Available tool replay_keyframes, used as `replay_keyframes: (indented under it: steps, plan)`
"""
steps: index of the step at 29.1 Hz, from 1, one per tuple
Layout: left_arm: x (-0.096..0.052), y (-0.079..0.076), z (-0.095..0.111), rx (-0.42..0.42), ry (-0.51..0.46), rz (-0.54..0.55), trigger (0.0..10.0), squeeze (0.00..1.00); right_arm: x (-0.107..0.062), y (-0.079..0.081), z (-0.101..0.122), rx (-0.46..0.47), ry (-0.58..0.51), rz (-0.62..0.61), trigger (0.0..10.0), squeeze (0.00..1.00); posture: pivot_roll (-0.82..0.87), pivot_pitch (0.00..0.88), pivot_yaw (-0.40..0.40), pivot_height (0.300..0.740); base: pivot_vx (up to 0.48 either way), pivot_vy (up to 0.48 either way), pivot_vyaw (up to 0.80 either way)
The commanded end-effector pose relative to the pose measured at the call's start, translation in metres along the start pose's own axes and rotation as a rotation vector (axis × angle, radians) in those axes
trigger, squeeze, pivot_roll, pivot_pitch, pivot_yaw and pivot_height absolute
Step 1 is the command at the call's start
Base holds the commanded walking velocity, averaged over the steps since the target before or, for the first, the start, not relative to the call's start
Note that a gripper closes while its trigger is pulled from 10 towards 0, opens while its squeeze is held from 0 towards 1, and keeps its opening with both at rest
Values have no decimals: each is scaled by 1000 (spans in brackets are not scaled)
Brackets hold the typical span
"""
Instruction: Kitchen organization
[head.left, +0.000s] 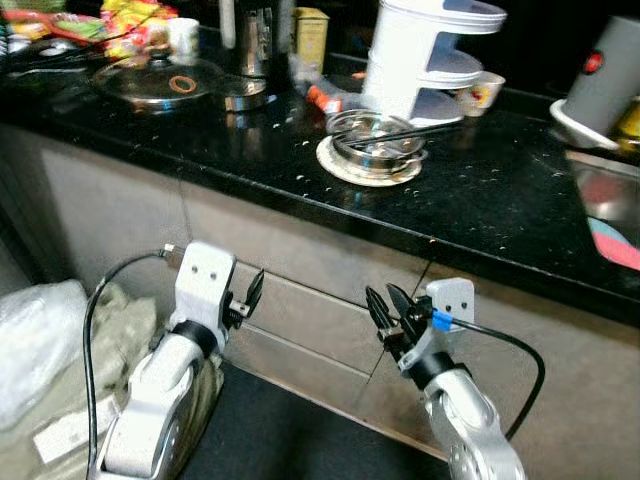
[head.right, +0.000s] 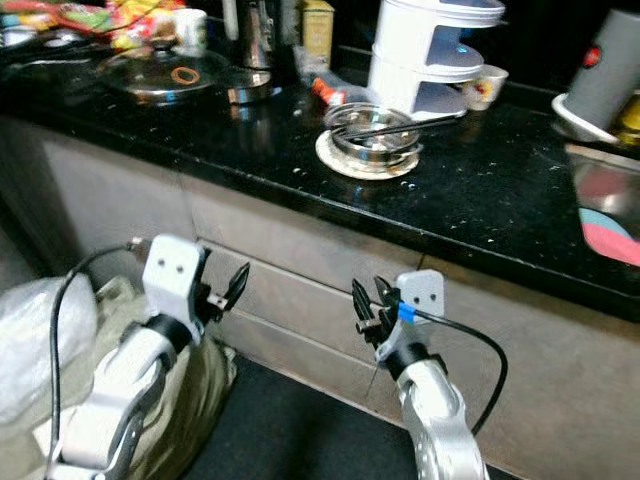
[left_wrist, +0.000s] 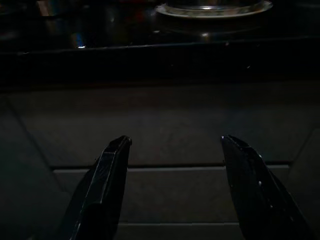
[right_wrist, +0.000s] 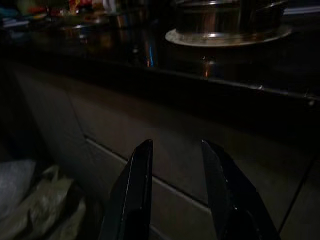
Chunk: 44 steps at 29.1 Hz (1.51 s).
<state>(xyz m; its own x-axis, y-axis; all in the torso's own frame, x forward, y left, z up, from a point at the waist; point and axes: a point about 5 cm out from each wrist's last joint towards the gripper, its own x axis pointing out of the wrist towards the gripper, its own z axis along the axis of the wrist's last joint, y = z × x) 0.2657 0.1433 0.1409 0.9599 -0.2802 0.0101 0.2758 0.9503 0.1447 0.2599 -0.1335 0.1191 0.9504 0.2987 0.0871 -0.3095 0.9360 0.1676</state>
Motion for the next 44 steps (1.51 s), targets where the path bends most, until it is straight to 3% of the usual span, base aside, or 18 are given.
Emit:
replay_keyframes:
  steps: [1,5,8,14,19,27,44]
  plan:
    - [0,-4,-4,-8,26,-21,10000,0,0,-4,1,26,-8,-7,10000,0,144,3,-138,740,0,0,0]
    - [-4,-6,-1,-45,12,-31,10000,0,16,6,38,110,-146,80,10000,0,142,1,-141,740,0,0,0]
    - [-6,-9,8,-81,-32,-30,10000,0,20,25,79,260,-299,247,10000,0,145,2,-145,740,0,0,0]
    - [-7,-11,15,-80,-67,-7,10000,0,23,34,99,285,-362,320,10000,0,145,0,-146,740,0,0,0]
    - [-6,-5,23,-55,-103,26,10000,0,38,28,100,206,-326,235,10000,0,152,0,-153,740,97,0,0]
    - [-3,1,34,-50,-132,49,10000,0,47,12,98,148,-256,107,10000,0,160,0,-154,740,255,0,0]
    - [-2,5,39,-41,-144,54,10000,0,48,15,99,166,-260,126,10000,0,160,0,-151,740,292,0,0]
